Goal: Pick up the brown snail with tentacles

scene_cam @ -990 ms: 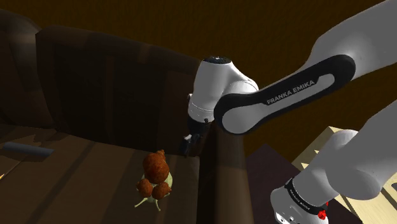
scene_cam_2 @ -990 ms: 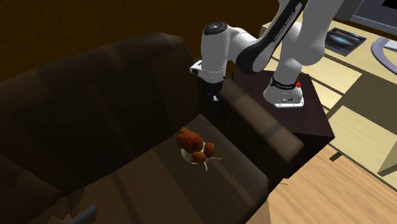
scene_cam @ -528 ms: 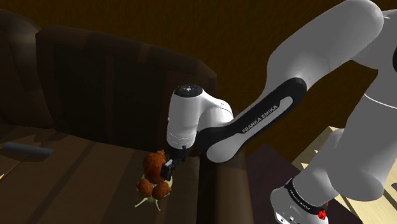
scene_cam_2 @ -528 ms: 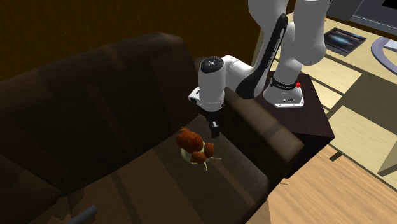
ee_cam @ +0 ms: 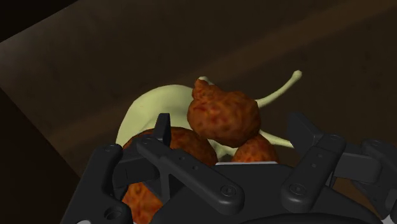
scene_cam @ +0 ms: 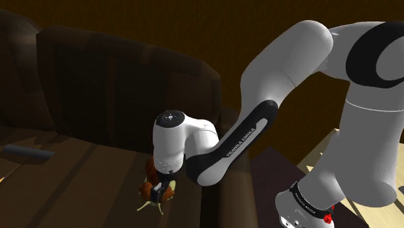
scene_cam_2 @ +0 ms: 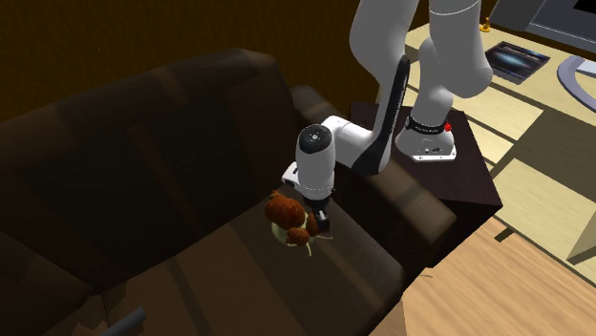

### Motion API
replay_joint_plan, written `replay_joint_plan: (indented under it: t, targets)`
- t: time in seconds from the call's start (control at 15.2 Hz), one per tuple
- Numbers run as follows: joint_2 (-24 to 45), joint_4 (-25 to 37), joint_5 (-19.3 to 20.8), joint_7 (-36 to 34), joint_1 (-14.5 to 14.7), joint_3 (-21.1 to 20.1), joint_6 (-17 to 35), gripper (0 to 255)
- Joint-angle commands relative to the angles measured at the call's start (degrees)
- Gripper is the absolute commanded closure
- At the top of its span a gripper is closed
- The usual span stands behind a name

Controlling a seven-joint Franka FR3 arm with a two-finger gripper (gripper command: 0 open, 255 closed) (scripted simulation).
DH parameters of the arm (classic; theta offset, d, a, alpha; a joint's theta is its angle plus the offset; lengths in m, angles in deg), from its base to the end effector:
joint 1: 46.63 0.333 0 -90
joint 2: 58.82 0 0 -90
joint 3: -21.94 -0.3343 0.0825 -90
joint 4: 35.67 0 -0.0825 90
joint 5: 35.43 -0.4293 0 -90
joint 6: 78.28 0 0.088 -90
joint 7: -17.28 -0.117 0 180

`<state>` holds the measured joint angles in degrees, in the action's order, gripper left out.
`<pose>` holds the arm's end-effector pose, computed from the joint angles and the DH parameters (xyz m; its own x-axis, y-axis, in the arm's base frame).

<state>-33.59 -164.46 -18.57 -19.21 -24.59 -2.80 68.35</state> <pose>0.3715 0.4185 0.1464 0.9175 0.3908 -0.0738 0.3924 -0.9197 0.0091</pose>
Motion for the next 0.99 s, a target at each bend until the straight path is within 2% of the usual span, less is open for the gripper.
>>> replay_joint_plan:
  t: [0.0,0.33,0.4,0.92]
  targets:
    - [1.6,0.3,1.2,-0.9,0.8,0.9,1.2,0]
    - [4.2,0.9,2.9,-2.0,2.0,2.4,3.2,0]
    - [4.3,1.0,2.9,-2.0,2.0,2.4,3.1,255]
    - [4.4,1.1,2.9,-2.0,2.0,2.5,3.1,255]
